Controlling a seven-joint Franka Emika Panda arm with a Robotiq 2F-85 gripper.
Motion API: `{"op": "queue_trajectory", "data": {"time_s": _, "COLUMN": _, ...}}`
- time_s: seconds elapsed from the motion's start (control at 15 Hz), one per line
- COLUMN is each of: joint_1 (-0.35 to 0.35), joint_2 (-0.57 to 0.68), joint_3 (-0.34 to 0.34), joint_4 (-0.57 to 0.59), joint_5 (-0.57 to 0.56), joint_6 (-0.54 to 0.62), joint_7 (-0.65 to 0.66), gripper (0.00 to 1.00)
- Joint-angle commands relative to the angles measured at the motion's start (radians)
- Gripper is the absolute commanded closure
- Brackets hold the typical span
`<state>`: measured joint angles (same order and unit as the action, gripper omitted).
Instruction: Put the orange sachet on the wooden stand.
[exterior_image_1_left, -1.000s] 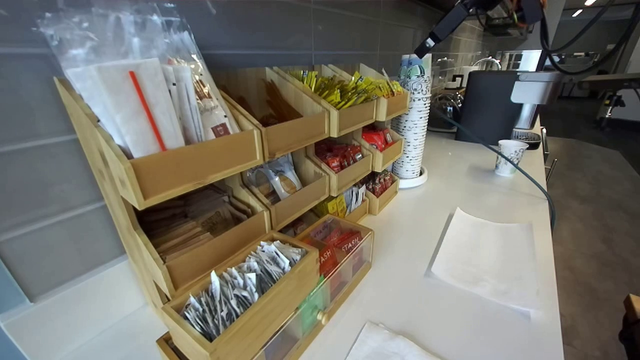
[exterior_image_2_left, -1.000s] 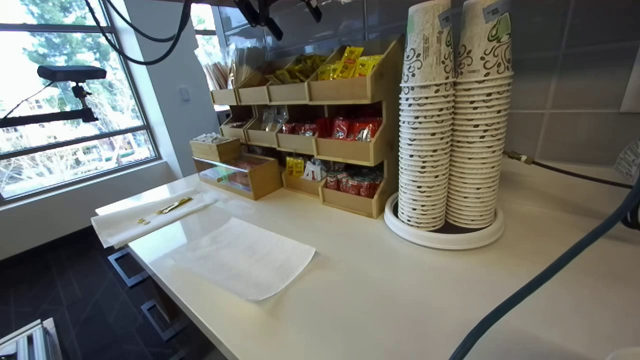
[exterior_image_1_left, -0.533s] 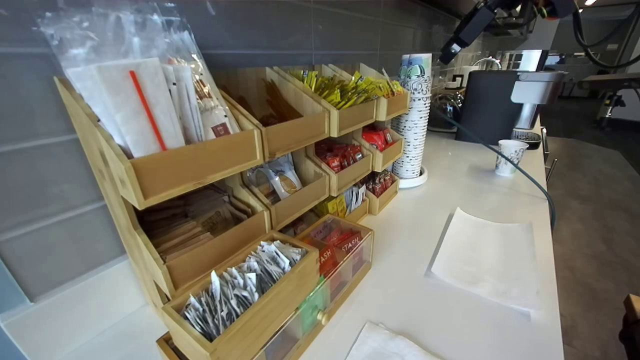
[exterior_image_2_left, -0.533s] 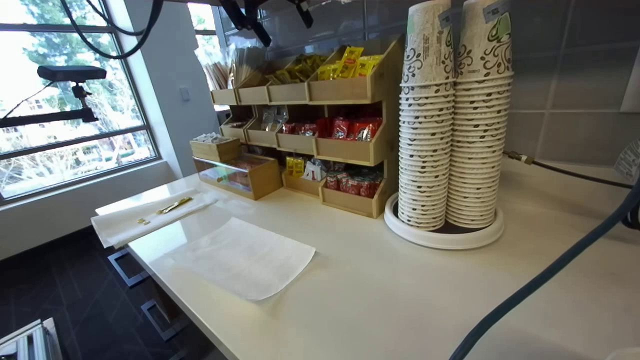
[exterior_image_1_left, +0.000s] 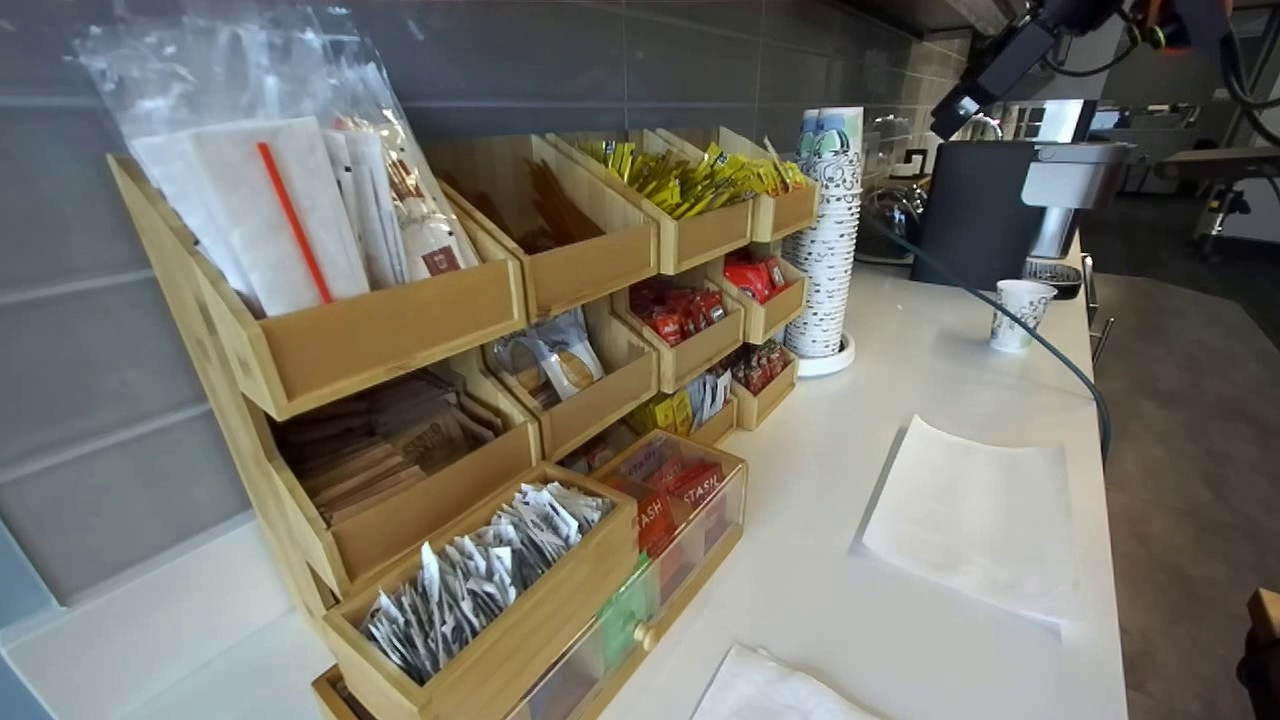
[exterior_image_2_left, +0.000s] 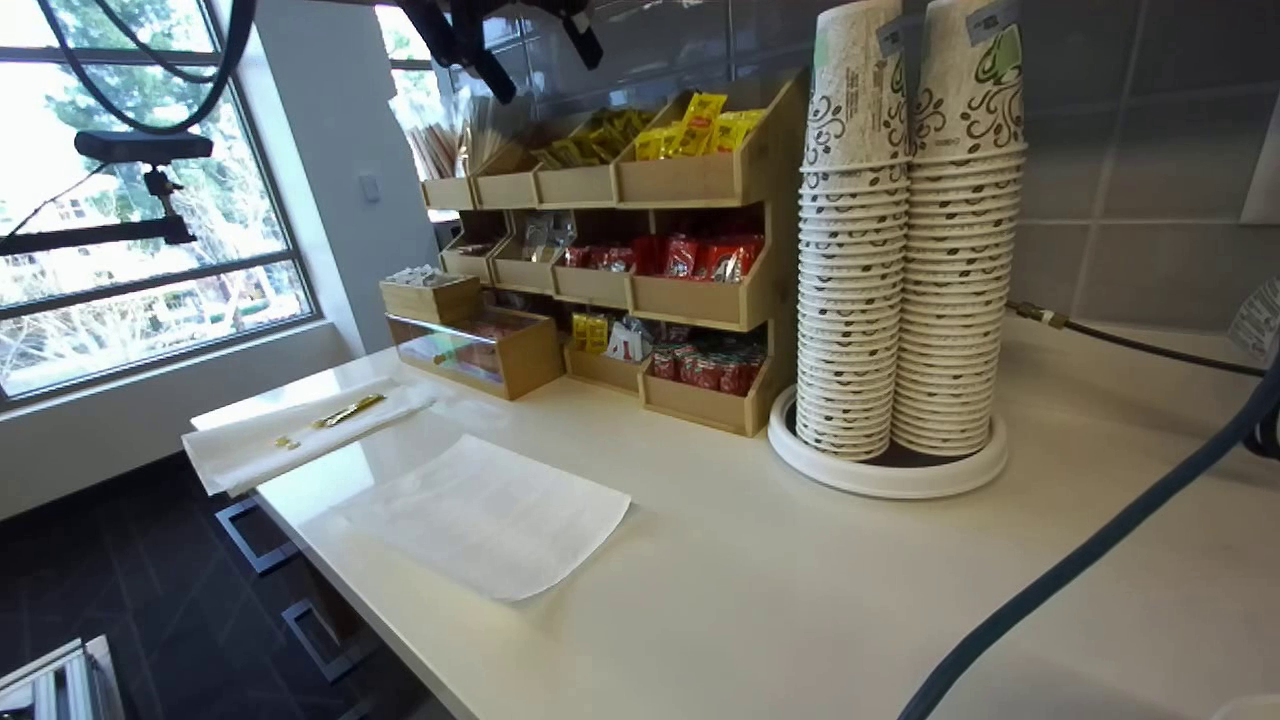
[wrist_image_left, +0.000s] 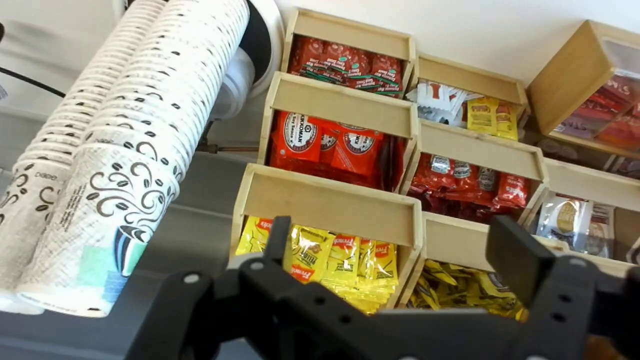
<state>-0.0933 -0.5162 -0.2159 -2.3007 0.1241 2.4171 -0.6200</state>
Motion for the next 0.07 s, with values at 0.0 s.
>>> {"op": "queue_trajectory", "data": {"time_s": 0.0, "joint_1": 0.029, "joint_2": -0.006, "joint_3": -0.023, "joint_4": -0.001, "joint_5": -0.022, "joint_6": -0.001, "joint_7": 0.017, "gripper": 0.00}}
